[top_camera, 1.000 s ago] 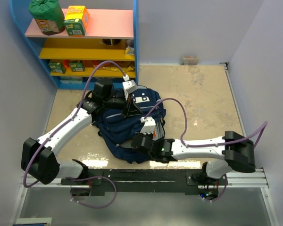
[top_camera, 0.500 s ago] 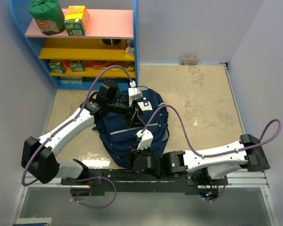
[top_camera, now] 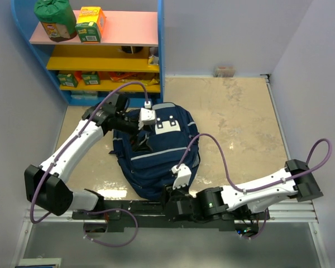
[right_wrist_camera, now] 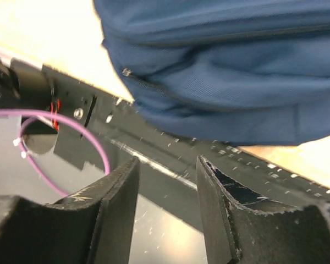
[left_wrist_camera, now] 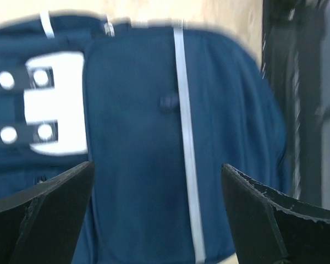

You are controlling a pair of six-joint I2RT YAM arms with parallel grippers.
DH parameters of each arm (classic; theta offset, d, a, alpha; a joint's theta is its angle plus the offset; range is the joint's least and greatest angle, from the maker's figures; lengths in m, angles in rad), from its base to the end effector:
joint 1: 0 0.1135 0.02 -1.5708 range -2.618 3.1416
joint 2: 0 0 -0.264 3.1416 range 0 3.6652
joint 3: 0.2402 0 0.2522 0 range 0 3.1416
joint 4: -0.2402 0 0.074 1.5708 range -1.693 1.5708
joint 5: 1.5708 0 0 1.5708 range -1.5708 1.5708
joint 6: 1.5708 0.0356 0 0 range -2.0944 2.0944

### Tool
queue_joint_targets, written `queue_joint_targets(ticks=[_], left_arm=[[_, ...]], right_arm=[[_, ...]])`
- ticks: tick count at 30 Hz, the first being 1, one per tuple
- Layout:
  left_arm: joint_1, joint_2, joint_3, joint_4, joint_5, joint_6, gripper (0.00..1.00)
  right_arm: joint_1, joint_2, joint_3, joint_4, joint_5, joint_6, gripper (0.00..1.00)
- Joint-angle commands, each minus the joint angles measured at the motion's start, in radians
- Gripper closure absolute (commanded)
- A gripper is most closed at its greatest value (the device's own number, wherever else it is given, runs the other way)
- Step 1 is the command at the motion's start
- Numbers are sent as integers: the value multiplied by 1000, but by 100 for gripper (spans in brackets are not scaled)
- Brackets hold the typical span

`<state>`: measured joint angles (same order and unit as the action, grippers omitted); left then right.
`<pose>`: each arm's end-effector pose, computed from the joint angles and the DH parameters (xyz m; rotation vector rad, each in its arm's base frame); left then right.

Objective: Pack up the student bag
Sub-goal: Place the book in the student bag, then zip the student bag at the center of the board.

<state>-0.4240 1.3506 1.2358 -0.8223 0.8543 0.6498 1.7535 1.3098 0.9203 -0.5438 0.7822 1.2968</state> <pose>0.2352 -0.1356 0.3242 1.4498 1.7744 -0.9413 -0.0226 0.2606 0.2513 -0.2108 2.2582 0.6985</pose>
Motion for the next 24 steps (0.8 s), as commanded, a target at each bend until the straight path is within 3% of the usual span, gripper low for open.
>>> queue_joint_targets(ticks=[1, 10, 13, 15, 19, 20, 24], left_arm=[[59, 8, -61, -279, -26, 398, 0], [68, 24, -187, -233, 14, 536, 0], [48, 44, -223, -143, 14, 482, 1], [10, 44, -265, -76, 9, 453, 7], [-90, 18, -337, 116, -49, 311, 26], [-116, 16, -346, 150, -64, 257, 40], [-136, 28, -325, 282, -54, 153, 67]], right_arm=[[-60, -87, -64, 210, -35, -123, 51], [-109, 55, -193, 497, -253, -298, 59], [-120, 71, -236, 473, -241, -263, 62], [-153, 62, -264, 443, -241, -210, 72], [-192, 6, -340, 361, -204, -93, 82], [-195, -7, -348, 343, -192, -76, 83], [-195, -99, -370, 181, -118, 24, 90]])
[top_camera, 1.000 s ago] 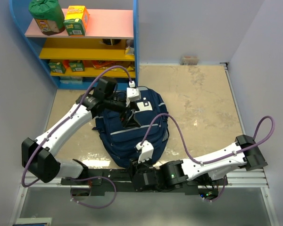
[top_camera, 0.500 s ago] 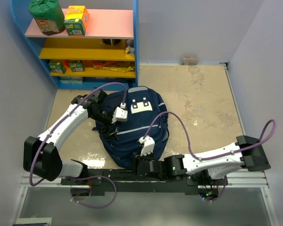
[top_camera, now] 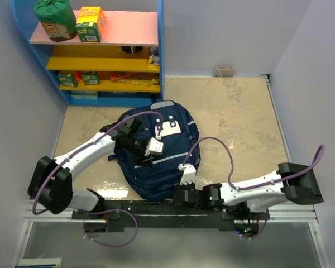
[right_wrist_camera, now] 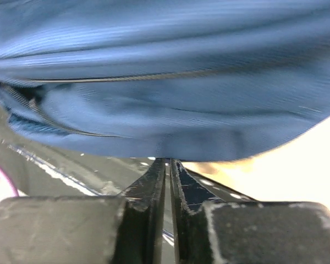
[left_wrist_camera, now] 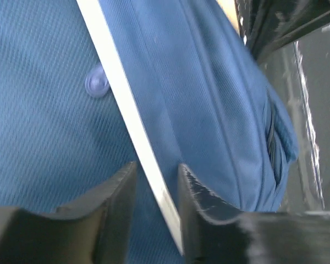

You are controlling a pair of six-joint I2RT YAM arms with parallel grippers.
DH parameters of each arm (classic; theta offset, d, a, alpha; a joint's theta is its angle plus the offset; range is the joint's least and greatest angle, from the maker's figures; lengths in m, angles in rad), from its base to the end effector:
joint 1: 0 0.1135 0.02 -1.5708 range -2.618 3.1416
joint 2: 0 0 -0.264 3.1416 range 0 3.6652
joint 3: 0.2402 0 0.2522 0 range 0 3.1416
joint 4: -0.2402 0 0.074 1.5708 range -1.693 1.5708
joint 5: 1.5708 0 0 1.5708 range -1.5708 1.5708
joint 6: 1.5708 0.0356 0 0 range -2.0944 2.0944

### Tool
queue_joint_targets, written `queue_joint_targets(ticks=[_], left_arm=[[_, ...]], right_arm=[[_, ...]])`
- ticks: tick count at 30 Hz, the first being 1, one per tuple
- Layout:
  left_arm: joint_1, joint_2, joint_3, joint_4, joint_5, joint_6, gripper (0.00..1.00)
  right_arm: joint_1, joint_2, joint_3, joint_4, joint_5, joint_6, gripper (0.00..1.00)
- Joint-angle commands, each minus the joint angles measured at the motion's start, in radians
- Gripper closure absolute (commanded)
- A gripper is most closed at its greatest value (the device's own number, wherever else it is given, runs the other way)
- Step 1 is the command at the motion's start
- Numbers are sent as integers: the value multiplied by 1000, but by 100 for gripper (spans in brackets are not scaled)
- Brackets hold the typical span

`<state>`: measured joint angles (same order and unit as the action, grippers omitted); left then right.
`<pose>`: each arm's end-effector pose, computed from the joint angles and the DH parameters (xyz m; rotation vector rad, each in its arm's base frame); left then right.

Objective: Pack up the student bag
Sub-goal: Zip the student bag at the center of the board.

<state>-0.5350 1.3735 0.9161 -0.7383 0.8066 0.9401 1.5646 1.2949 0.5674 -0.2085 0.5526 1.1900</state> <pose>0.2025 -0.1499 0.2263 1.8061 1.6908 -0.9366 0.0201 0.2327 0.1654 -0.2283 2.4114 0.6460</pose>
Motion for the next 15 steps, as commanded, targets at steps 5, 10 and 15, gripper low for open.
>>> queue_joint_targets(ticks=[5, 10, 15], left_arm=[[-42, 51, 62, 306, -14, -306, 89], [-75, 142, 145, 349, -24, -385, 91], [-77, 170, 194, 263, -64, -363, 59]], right_arm=[[35, -190, 35, -259, 176, 103, 91], [129, -217, 150, -64, 213, -185, 79], [135, -11, 285, 105, 207, -421, 62]])
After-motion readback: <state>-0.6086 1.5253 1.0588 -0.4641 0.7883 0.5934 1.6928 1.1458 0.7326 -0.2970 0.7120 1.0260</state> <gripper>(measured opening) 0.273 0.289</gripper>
